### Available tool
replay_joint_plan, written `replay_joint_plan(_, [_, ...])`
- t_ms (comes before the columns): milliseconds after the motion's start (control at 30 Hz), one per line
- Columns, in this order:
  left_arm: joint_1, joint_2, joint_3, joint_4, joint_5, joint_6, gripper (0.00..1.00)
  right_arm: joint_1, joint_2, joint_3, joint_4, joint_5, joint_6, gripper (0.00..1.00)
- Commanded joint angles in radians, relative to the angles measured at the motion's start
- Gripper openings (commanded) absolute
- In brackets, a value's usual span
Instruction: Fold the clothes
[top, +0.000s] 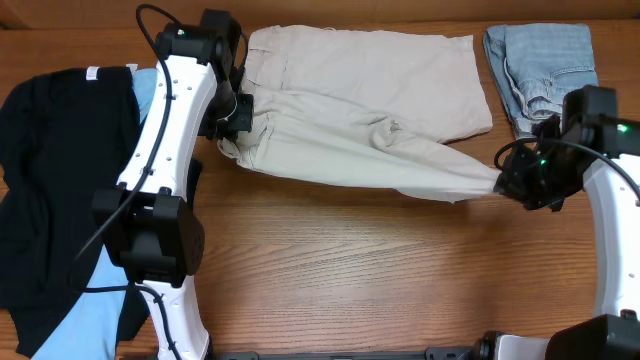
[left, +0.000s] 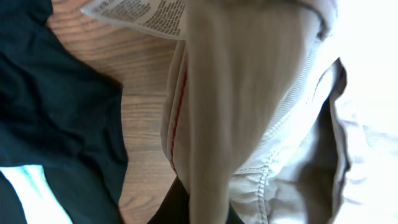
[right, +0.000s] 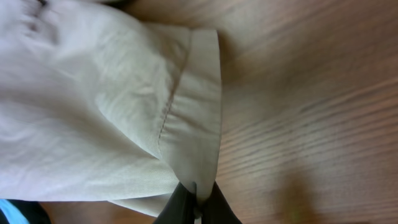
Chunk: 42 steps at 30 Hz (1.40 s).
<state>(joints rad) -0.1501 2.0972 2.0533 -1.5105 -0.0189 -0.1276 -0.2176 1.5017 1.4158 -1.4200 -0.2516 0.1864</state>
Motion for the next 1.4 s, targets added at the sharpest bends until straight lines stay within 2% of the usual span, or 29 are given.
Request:
replay_joint_plan(0, [0.01,0.0,0.025,-0.016,-0.047,0.012,0.04,-0.009,-0.015,0.137,-0.017,0.05,-0.02,0.04])
replay_joint_plan(100, [0.009,0.0,0.024,-0.024,-0.009,0.012,0.04,-0.009,-0.015,0.178,-0.037,0.049,-0.02,0.04])
replay_joint_plan(267, [0.005,0.002,0.023,-0.042,-0.042,0.018,0.04,-0.007,-0.014,0.134,-0.094,0.05,-0.035,0.04])
replay_joint_plan(533, [0.005,0.002,0.023,-0.064,-0.042,0.02,0.04,-0.007,-0.014,-0.1,-0.042,0.042,-0.039,0.04])
replay_joint_plan(633, [0.005,0.002,0.023,-0.088,-0.038,0.02,0.04,-0.008,-0.014,-0.12,-0.03,0.04,-0.038,0.04])
replay_joint_plan(667, [0.005,0.002,0.023,-0.103,-0.032,0.021,0.08,-0.008,-0.014,-0.117,-0.029,0.032,-0.038,0.04])
replay_joint_plan(700, [0.005,0.002,0.023,-0.119,-0.033,0.021,0.17,-0.008,-0.015,-0.112,-0.029,0.018,-0.038,0.04])
replay_joint_plan(733, [0.005,0.002,0.023,-0.147,-0.033,0.035,0.43,-0.008,-0.016,-0.102,-0.029,-0.002,-0.039,0.04])
replay_joint_plan(767, [0.005,0.002,0.023,-0.162,-0.033,0.039,0.56,-0.008,-0.016,-0.097,-0.029,-0.012,-0.039,0.05])
replay_joint_plan(833, [0.005,0.002,0.023,-0.18,-0.036,0.039,0.68,-0.008,-0.016,-0.092,-0.03,-0.034,-0.053,0.09])
replay_joint_plan(967, [0.005,0.001,0.025,-0.18,-0.033,0.039,0.75,-0.005,-0.017,-0.092,-0.045,-0.099,-0.096,0.14])
replay_joint_plan(1067, [0.005,-0.005,0.026,-0.18,-0.033,0.039,0.76,0.002,-0.025,-0.092,-0.057,-0.093,-0.109,0.27])
replay_joint_plan(1167, [0.005,-0.028,0.026,-0.18,-0.034,0.039,0.76,0.001,-0.039,-0.092,-0.066,-0.063,-0.108,0.46])
replay_joint_plan(1367, [0.006,-0.145,0.026,-0.177,-0.048,0.034,0.77,-0.018,-0.076,-0.092,-0.086,-0.052,-0.097,0.48])
